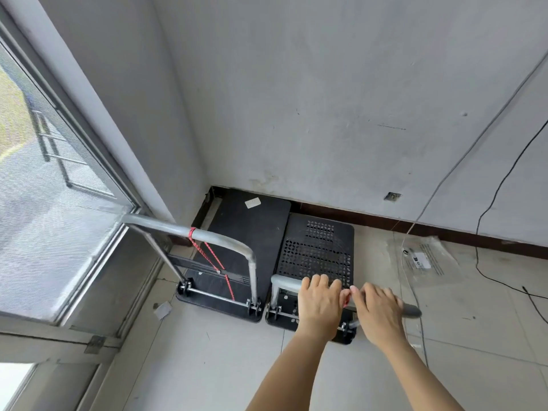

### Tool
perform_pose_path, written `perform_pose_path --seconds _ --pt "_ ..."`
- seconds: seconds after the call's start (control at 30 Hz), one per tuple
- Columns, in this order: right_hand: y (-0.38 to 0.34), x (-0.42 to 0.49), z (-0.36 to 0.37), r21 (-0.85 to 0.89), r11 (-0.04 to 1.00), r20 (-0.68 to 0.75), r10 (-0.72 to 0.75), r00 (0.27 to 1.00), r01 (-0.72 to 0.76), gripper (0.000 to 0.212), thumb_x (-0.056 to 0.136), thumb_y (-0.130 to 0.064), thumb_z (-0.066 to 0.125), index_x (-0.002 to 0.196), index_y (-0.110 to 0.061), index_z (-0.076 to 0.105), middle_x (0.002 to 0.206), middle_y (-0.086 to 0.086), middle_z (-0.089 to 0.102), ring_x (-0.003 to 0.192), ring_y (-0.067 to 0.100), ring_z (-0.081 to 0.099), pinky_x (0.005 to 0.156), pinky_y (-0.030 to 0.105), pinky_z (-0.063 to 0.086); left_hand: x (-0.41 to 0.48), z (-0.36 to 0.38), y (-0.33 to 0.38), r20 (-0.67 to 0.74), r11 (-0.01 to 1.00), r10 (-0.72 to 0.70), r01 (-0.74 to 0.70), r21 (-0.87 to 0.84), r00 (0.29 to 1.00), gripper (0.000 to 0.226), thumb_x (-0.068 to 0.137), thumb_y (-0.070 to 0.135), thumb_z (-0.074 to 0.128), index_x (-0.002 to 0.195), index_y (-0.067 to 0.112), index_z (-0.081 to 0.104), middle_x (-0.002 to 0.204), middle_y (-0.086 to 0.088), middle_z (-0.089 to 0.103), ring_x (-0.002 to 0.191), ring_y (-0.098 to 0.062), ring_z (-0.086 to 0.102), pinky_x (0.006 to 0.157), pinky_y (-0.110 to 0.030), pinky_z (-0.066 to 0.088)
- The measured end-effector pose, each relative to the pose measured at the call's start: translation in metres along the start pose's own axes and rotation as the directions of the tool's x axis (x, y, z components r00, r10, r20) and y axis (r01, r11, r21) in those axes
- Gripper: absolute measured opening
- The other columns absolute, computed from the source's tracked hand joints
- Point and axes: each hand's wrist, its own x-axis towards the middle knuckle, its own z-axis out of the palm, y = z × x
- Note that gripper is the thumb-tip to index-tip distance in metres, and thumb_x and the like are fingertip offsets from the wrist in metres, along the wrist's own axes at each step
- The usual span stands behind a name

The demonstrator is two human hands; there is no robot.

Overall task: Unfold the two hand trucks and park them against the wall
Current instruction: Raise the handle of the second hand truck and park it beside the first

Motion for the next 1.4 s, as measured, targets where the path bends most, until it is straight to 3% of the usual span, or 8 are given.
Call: perform_pose_path --seconds 0.23,0.4,0.53,0.73,0.9,1.0,1.1,1.4 --pt "0.001 0.002 0.001 -0.021 0.999 -0.028 -0.034 0.999 0.033 0.032 0.093 -0.045 0.031 0.074 -0.021 0.041 0.085 0.005 0.067 0.086 0.030 0.052 0.080 0.042 0.034 0.002 -0.003 -0.003 0.037 0.999 0.027 -0.028 0.027 0.999 0.052 0.091 0.037 0.006 0.088 0.020 0.055 0.086 -0.002 0.059 0.084 -0.025 0.056 0.081 -0.038 0.045" --pt "0.007 0.004 0.009 -0.164 0.983 0.066 -0.075 0.995 0.085 0.079 0.083 -0.058 -0.015 0.090 -0.022 0.055 0.089 -0.001 0.064 0.083 0.023 0.051 0.078 0.039 0.037 0.004 -0.002 -0.007 0.057 0.994 0.057 -0.062 0.084 0.997 0.039 0.098 0.035 0.019 0.097 0.017 0.053 0.096 -0.005 0.057 0.092 -0.027 0.052 0.089 -0.041 0.041" --pt "0.003 0.004 0.005 -0.065 0.998 0.003 -0.011 1.000 0.011 0.042 0.092 -0.051 0.021 0.076 -0.022 0.045 0.083 0.001 0.065 0.084 0.026 0.051 0.080 0.041 0.034 0.003 0.001 -0.015 -0.003 0.990 0.127 -0.127 0.055 0.992 0.038 0.093 0.037 0.020 0.083 0.023 0.054 0.079 0.002 0.058 0.073 -0.021 0.056 0.070 -0.035 0.048" --pt "-0.002 0.001 -0.006 -0.033 0.999 0.037 -0.013 0.999 0.014 0.047 0.091 -0.055 0.013 0.079 -0.022 0.045 0.084 -0.006 0.059 0.088 0.020 0.046 0.087 0.038 0.031 0.020 -0.032 -0.128 -0.194 0.978 0.086 -0.046 0.203 0.977 0.018 0.088 0.032 0.057 0.099 0.018 0.061 0.093 -0.002 0.063 0.086 -0.026 0.059 0.084 -0.042 0.048" --pt "0.000 0.005 -0.005 -0.034 0.999 0.045 -0.004 0.999 0.005 0.073 0.075 -0.066 -0.013 0.081 -0.025 0.046 0.086 -0.009 0.058 0.090 0.018 0.048 0.089 0.038 0.033 0.032 -0.055 -0.225 0.055 0.898 -0.072 0.041 0.438 0.996 0.064 0.046 0.026 0.092 0.103 0.020 0.066 0.095 -0.006 0.063 0.089 -0.031 0.060 0.089 -0.052 0.044" --pt "0.003 0.008 -0.003 -0.021 1.000 0.020 0.011 1.000 -0.011 0.087 0.069 -0.070 -0.026 0.082 -0.026 0.047 0.086 -0.010 0.059 0.089 0.017 0.048 0.088 0.037 0.034 0.038 -0.064 -0.232 0.188 0.873 -0.097 -0.007 0.488 0.977 0.044 0.064 0.032 0.085 0.099 0.027 0.059 0.083 0.003 0.060 0.079 -0.022 0.062 0.071 -0.035 0.051" --pt "0.006 0.010 -0.001 -0.037 0.999 0.018 0.007 1.000 -0.006 0.088 0.069 -0.070 -0.027 0.081 -0.026 0.048 0.086 -0.009 0.060 0.090 0.018 0.049 0.086 0.037 0.035 0.039 -0.065 -0.223 0.163 0.879 -0.015 -0.065 0.473 0.986 0.031 0.078 0.032 0.076 0.096 0.026 0.052 0.080 0.007 0.059 0.076 -0.017 0.061 0.060 -0.028 0.044" --pt "0.014 0.015 -0.014 -0.056 0.998 0.115 0.027 0.993 -0.020 0.039 0.093 -0.052 0.017 0.081 -0.025 0.041 0.087 -0.008 0.055 0.088 0.018 0.042 0.086 0.036 0.030 0.041 -0.064 -0.198 0.082 0.916 0.016 -0.047 0.398 0.996 0.014 0.094 0.036 0.054 0.097 0.022 0.054 0.086 0.003 0.064 0.083 -0.022 0.062 0.066 -0.031 0.043"
